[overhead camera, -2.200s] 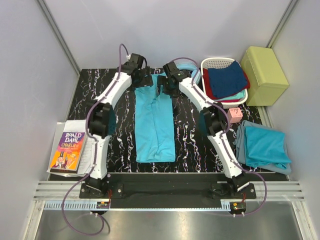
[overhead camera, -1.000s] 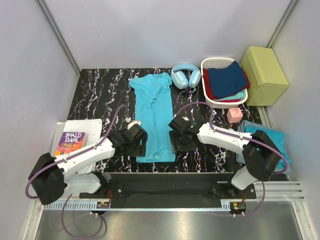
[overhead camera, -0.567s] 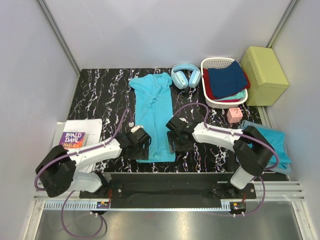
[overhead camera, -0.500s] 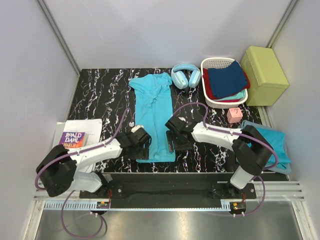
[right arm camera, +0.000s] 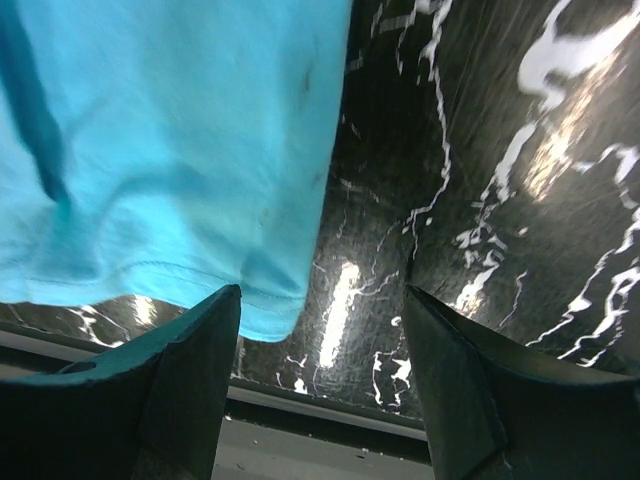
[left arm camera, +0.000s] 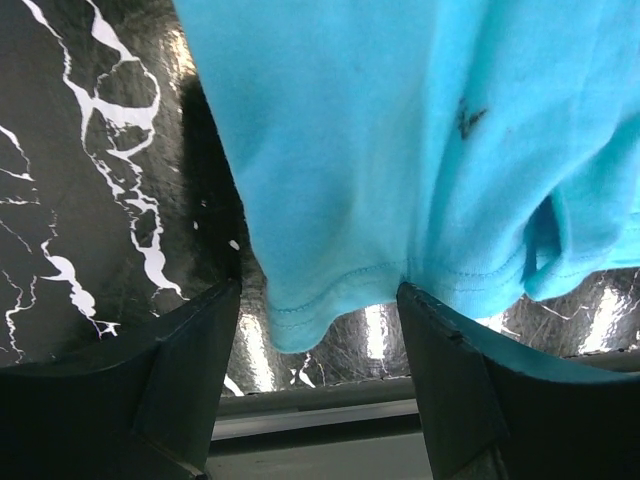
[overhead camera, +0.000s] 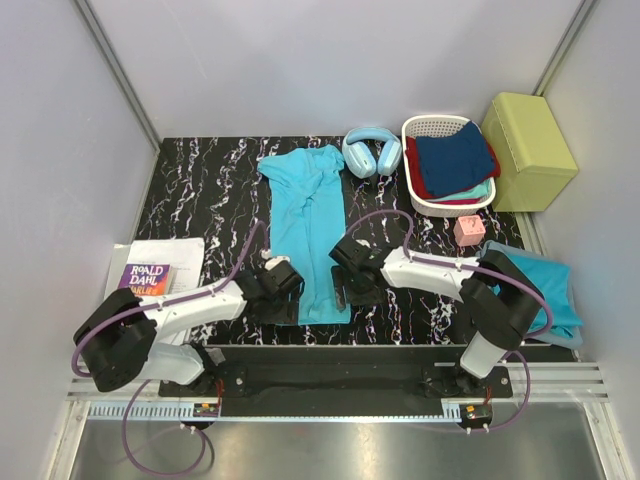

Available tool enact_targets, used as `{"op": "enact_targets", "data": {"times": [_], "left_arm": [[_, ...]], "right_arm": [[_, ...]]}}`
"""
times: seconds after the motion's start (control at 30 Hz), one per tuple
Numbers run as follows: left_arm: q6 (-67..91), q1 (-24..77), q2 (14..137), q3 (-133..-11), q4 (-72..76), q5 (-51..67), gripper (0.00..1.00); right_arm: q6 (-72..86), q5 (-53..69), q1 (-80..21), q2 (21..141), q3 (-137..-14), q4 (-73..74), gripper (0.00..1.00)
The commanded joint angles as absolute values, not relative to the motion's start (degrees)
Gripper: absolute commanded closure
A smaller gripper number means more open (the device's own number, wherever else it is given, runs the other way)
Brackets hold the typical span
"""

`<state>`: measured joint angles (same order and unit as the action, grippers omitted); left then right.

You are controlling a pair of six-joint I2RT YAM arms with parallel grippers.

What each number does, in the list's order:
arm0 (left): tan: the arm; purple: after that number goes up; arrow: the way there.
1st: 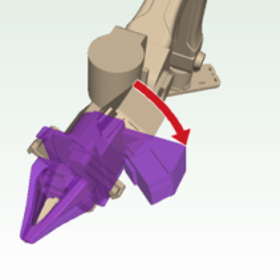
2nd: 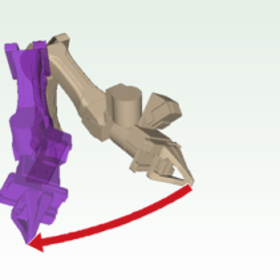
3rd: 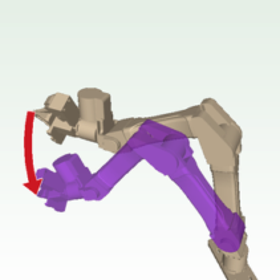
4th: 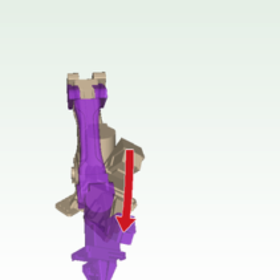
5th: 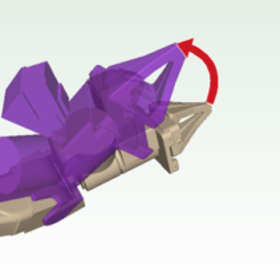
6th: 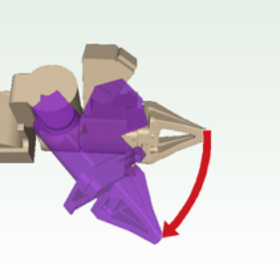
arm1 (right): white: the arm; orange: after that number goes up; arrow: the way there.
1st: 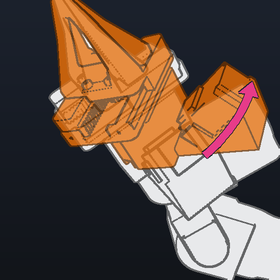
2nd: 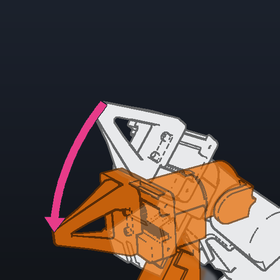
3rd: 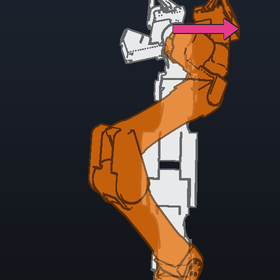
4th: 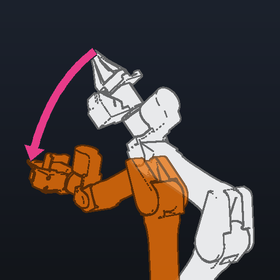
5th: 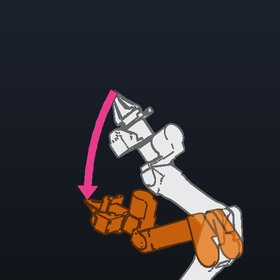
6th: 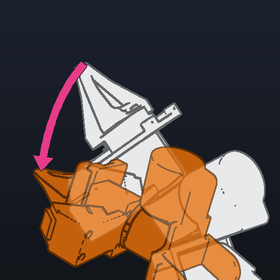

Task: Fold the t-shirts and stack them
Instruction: Grab the bottom of the folded rectangular tshirt with both arms

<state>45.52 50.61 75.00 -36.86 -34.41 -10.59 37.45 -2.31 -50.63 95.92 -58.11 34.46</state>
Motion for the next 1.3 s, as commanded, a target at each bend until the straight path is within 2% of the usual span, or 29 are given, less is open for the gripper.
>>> {"op": "enact_targets", "data": {"times": [0.0,0.23,0.4,0.63,0.83,0.9,1.17,1.27], "left_arm": [[47.0,51.5,74.6,-35.7,-33.7,-9.1,0.3],[46.7,51.7,75.4,-36.1,-33.6,-9.3,0.3],[46.9,51.9,75.5,-36.0,-33.7,-9.2,0.31],[47.5,52.1,75.8,-35.8,-33.7,-9.3,0.32],[47.8,52.2,75.5,-35.4,-33.9,-9.1,0.48],[47.8,52.3,75.6,-35.4,-34.0,-9.1,0.5],[47.9,52.4,75.8,-35.3,-34.1,-9.2,0.55],[47.9,52.5,75.9,-35.3,-34.0,-9.3,0.61]], "right_arm": [[40.0,-1.3,-52.7,94.2,-55.8,33.7,0.27],[40.7,-0.9,-54.3,95.2,-54.6,33.3,0.31],[40.6,-0.6,-54.7,95.4,-54.7,33.1,0.52],[40.4,-0.2,-54.8,96.3,-53.9,32.4,0.54],[40.3,-0.2,-54.8,96.2,-53.5,32.3,0.66],[40.4,-0.2,-54.8,96.3,-53.5,32.4,0.71],[40.5,-0.2,-54.8,96.8,-53.5,32.3,0.83],[40.5,-0.1,-54.8,96.8,-53.4,32.4,0.97]]}}
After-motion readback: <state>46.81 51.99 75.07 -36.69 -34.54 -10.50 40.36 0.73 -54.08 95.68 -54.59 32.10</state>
